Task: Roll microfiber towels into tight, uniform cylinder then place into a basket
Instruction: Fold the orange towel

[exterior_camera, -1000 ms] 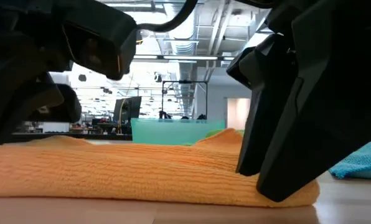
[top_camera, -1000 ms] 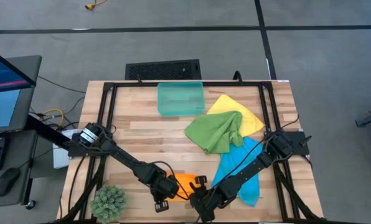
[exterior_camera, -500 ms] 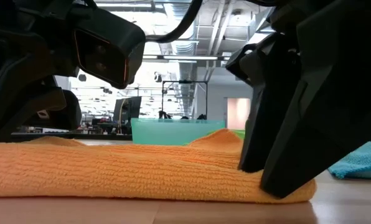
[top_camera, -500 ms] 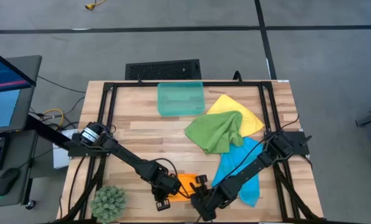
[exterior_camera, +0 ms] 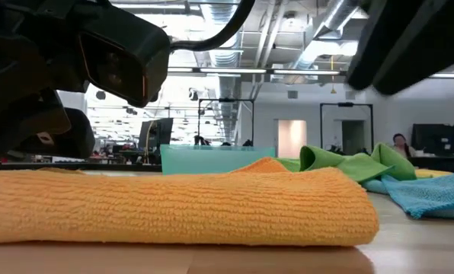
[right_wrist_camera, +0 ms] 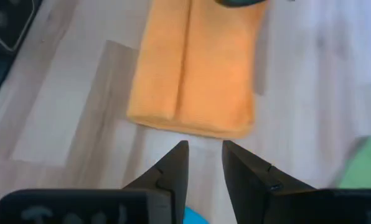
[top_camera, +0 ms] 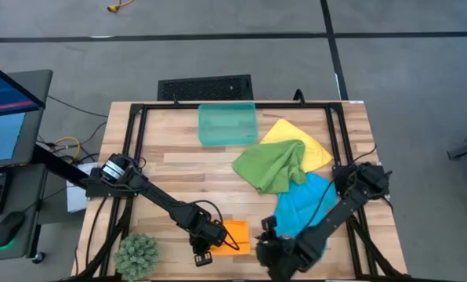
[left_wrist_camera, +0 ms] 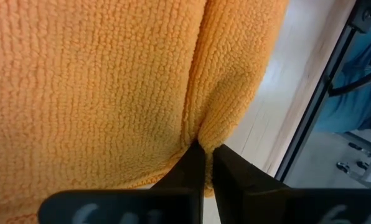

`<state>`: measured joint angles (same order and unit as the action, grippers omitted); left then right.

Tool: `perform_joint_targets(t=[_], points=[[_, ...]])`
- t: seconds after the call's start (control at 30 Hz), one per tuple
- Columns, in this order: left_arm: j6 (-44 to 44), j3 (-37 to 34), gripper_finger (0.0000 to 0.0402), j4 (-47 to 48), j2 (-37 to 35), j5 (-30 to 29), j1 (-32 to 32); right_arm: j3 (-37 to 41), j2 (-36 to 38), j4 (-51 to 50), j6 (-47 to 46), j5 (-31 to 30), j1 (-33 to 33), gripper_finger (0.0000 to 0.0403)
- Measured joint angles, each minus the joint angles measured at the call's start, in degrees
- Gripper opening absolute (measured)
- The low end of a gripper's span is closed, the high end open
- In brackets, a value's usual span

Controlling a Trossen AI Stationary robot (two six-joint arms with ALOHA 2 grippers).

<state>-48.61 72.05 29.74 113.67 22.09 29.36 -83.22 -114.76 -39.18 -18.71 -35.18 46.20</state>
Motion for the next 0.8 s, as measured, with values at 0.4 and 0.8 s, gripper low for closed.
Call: perform_joint_targets(t=[0.4,0.8], points=[[0.6,0.0,0.0006,0.0,0.0,-0.3,0.0,10.7,0.0,8.8,-6.5,-6.9,5.0,0.0120],[0.3,0.1,0.0006,-0.1,-0.1,0.2,0.0,11.3,0.0,24.8,15.3,7.9,0.4,0.0127]])
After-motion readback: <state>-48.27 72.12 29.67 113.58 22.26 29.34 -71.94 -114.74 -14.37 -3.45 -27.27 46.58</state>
